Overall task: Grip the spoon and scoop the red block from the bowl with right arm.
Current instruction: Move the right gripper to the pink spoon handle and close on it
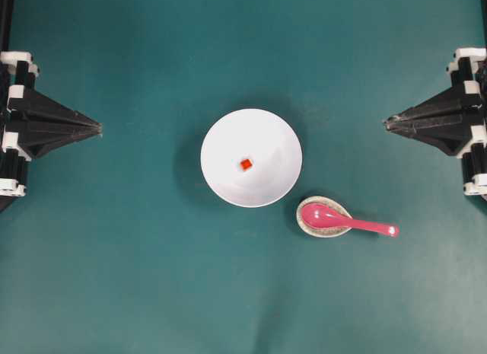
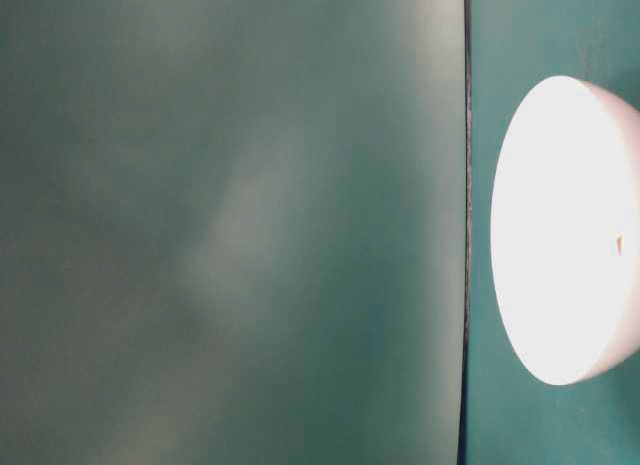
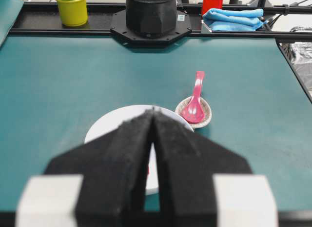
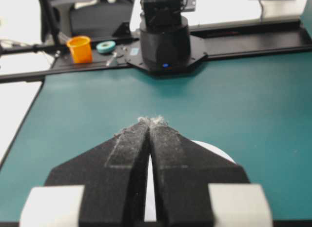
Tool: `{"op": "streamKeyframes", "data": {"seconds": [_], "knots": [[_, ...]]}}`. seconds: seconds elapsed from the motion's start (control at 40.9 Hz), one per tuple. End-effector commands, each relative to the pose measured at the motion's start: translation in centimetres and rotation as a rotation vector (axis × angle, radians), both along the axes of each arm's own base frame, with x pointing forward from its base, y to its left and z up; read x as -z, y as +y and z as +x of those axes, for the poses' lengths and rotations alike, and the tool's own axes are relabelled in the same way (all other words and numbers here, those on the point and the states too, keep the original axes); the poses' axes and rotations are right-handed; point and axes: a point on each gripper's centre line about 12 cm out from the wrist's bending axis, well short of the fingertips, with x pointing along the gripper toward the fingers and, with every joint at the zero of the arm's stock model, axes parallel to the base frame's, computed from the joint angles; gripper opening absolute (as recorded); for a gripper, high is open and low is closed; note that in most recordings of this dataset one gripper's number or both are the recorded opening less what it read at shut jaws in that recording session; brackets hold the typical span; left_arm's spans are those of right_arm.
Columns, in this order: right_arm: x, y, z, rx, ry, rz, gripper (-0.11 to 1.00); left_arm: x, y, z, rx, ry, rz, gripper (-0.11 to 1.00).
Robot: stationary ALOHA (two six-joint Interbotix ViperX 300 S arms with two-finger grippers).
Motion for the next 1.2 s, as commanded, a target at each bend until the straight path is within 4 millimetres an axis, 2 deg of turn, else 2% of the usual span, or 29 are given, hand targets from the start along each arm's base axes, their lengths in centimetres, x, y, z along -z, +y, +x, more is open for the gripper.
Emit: {"op": "streamKeyframes", "data": {"seconds": [0.0,0.073,0.196,0.245,0.416,0.611,1.003,1.174], "knots": [[-1.3,0.1,0.2,-0.003,-0.037,0.017,0.01,-1.0,0.0,0.2,0.002,-0.025,0.003,0.0],[-1.1,0.1,0.3,-0.002,-0.031,0.032,0.14,-1.0,0.0,0.3,0.002,-0.023,0.004,0.0],[-0.2,0.0,0.5,0.003,0.02,0.09,0.46,-1.0,0.0,0.2,0.002,-0.025,0.003,0.0],[0.6,0.0,0.8,0.005,0.06,0.115,0.52,-1.0,0.0,0.2,0.002,-0.025,0.001,0.0],[4.1,1.3,1.9,-0.027,0.167,0.205,0.48,-1.0,0.0,0.2,0.0,-0.023,0.0,0.0],[7.7,3.7,2.5,-0.079,0.171,0.288,0.48,-0.9,0.0,0.3,0.002,-0.018,-0.016,0.0],[14.3,6.1,0.8,-0.001,0.273,0.441,0.48,-0.7,0.0,0.3,0.002,-0.004,-0.035,0.0],[16.1,6.7,0.0,0.052,0.339,0.468,0.48,-0.7,0.0,0.3,0.002,-0.003,-0.035,0.0]]}}
